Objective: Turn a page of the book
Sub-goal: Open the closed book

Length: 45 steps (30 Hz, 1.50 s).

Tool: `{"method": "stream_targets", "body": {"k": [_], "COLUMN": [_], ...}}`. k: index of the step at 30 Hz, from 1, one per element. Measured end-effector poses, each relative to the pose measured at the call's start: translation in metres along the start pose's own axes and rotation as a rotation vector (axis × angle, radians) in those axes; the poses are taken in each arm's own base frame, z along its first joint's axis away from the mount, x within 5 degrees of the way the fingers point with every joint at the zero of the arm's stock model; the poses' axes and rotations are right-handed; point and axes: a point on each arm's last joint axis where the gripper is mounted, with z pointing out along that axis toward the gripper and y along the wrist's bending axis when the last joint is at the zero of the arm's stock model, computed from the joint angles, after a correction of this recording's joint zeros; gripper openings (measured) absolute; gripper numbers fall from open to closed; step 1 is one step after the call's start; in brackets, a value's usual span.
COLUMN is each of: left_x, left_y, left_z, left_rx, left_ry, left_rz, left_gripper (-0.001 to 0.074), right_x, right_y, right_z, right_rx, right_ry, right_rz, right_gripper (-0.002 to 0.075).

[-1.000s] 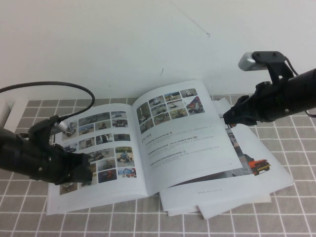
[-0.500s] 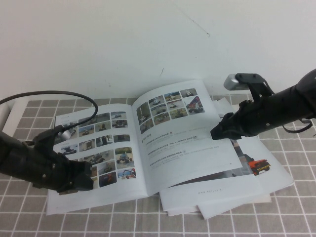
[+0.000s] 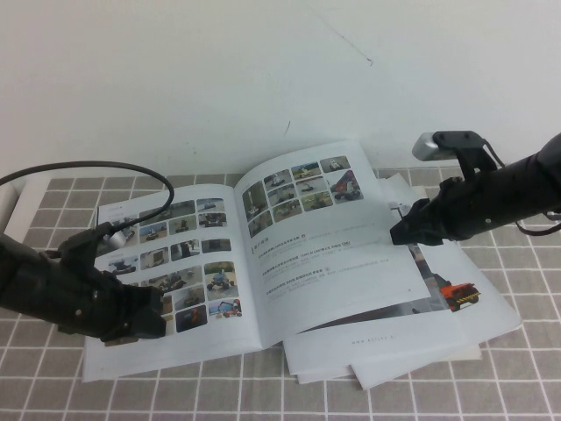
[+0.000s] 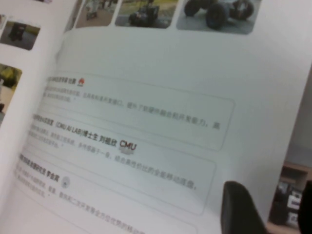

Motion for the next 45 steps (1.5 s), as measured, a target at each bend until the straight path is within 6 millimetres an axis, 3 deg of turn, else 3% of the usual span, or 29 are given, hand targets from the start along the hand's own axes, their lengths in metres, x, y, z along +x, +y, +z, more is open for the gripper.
{"method": "stream_targets", "body": {"k": [10, 17, 26, 45], "left_x": [0.000, 0.000, 0.000, 0.000], "left_y": [0.000, 0.000, 0.000, 0.000], "left_z": [0.000, 0.000, 0.000, 0.000], "left_rx": [0.000, 0.001, 0.001, 0.001], "left_ry": [0.000, 0.001, 0.001, 0.001], "left_rz": [0.000, 0.003, 0.003, 0.008], "left_gripper": [-0.0004, -0.0004, -0.0004, -0.0004], "right_x": [0.000, -0.013, -0.010, -0.002], "right_y": [-0.004, 0.011, 0.017, 0.004], "right_z": [0.004, -0.015, -0.016, 0.005], "right_rx": [0.020, -0.030, -0.094, -0.078], "right_ry": [-0.017, -0.078, -0.055, -0.041], "right_rz": [0.011, -0.045, -0.053, 0.003], "right_gripper": [0.0269, 0.0269, 0.0269, 0.0269]}}
